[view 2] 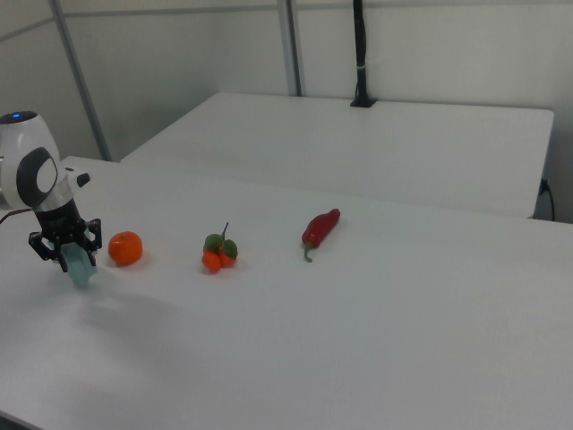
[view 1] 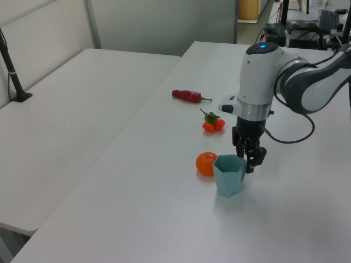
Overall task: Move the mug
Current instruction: 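Lower the gripper onto the mug rim and close it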
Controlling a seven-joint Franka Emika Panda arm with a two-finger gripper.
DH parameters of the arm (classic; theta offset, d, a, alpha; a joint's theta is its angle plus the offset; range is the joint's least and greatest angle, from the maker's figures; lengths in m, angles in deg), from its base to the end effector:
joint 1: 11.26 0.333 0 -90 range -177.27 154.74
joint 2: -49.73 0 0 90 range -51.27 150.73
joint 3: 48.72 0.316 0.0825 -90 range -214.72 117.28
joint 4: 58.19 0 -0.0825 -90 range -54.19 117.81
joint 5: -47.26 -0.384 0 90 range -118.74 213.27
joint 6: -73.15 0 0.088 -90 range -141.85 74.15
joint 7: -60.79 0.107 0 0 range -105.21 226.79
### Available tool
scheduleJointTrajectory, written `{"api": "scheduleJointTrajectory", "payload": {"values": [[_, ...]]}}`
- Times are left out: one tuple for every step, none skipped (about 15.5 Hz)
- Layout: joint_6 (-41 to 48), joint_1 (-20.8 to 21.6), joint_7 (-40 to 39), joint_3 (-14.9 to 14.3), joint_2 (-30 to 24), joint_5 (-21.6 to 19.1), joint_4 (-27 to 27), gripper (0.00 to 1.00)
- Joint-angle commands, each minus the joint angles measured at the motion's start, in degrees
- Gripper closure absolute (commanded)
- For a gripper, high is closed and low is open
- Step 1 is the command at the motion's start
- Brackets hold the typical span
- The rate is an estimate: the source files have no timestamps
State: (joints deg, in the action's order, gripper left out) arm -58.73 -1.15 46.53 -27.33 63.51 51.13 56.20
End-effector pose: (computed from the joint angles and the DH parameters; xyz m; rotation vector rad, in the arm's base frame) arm 0.5188 0.3069 0.3562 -2.8314 -1.2447 -0.1185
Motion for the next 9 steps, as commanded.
{"api": "scheduleJointTrajectory", "payload": {"values": [[-1.81,0.25,1.69,0.22,0.99,2.10,0.13,0.58],[-1.90,0.25,1.69,0.14,0.99,2.11,0.13,0.63],[-1.90,0.25,1.69,0.22,0.99,2.11,0.13,0.69],[-1.90,0.25,1.69,0.22,0.99,2.11,0.13,0.77],[-1.90,0.25,1.69,0.22,0.99,2.11,0.13,0.85],[-1.90,0.25,1.69,0.22,0.99,2.11,0.13,0.94],[-1.98,0.25,1.69,0.22,1.08,2.11,0.13,1.00],[-1.98,0.25,1.69,0.22,1.08,2.11,0.13,1.00],[-1.98,0.25,1.69,0.22,1.08,2.11,0.13,1.00]]}}
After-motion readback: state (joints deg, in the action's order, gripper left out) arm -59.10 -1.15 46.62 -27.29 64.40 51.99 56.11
